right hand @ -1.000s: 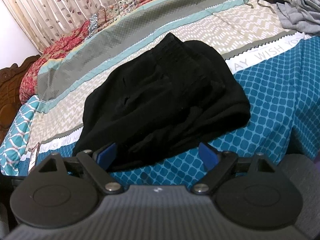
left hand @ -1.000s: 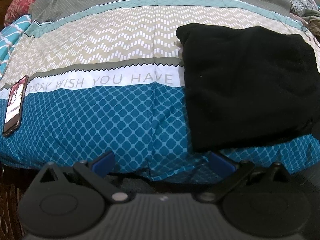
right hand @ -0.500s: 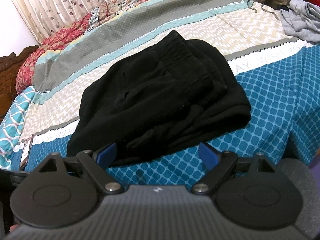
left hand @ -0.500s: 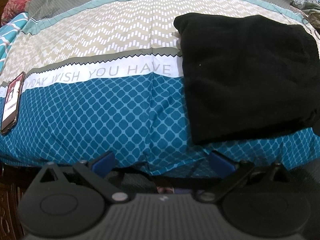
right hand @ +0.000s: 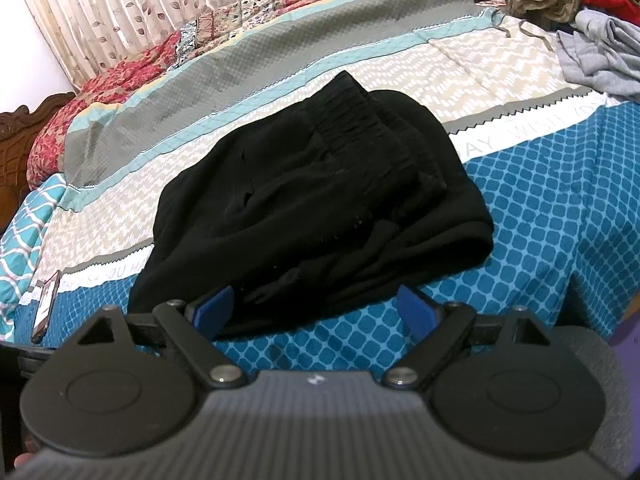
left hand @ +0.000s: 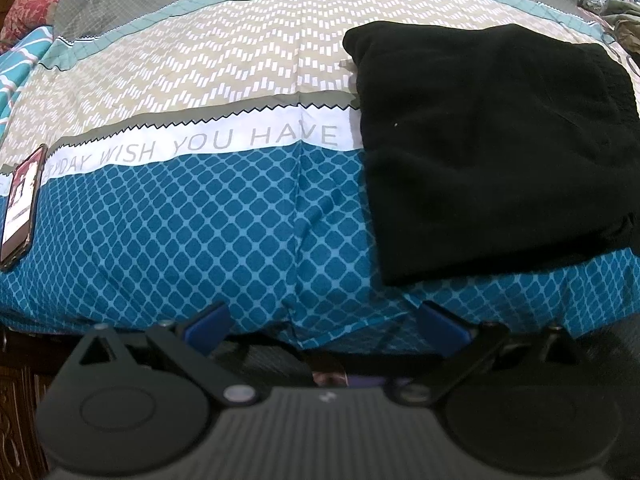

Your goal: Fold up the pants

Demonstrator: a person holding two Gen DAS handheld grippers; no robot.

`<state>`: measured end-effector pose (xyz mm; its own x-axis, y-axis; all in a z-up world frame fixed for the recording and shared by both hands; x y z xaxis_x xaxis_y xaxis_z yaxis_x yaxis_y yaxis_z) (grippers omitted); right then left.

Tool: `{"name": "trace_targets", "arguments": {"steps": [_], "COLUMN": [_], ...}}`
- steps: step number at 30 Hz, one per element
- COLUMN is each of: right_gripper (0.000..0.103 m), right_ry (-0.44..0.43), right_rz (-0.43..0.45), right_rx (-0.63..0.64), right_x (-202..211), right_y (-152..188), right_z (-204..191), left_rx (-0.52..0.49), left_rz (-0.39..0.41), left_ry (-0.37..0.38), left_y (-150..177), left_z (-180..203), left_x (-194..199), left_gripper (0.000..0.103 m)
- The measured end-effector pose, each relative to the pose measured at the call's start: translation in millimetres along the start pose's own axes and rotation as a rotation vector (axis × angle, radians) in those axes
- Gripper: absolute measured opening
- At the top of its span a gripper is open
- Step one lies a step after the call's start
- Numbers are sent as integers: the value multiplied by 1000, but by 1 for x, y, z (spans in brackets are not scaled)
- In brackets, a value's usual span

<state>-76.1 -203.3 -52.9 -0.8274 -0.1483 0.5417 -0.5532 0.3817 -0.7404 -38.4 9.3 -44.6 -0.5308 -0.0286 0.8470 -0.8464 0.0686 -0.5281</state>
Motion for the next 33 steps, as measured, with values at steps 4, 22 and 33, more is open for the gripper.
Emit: {"name": "trace_targets", "arguments": {"steps": [4,22,33], "right_gripper": [91,90,90], "right_ry": [4,32,41], "right_rz": [12,68,96], "right_rx": [3,4,-1], "right_x": [1,6,10], "right_y": [-1,-4,-7], "right_z": [0,1,2], "left_rx": [-4,-49,-58], "left_rz": [5,94,108], "left_ry": [-6,-50,-65], "left_y": [0,-3,-3], "left_z": [0,4,5], "left_x": [1,14,15], "left_gripper": [103,103,103]}}
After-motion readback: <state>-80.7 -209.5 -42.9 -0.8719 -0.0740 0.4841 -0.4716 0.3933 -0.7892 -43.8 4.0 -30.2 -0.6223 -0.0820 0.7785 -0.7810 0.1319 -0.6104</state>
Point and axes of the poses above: each gripper's, at about its wrist camera, not at the fingertips, and x roughly against the way its jaws point, z to its right, y to its underside, the point moved 3 cm from there along -x, roughly the way its jaws point, and after that the axes turned 11 degrees about z, right-handed, at the moved point
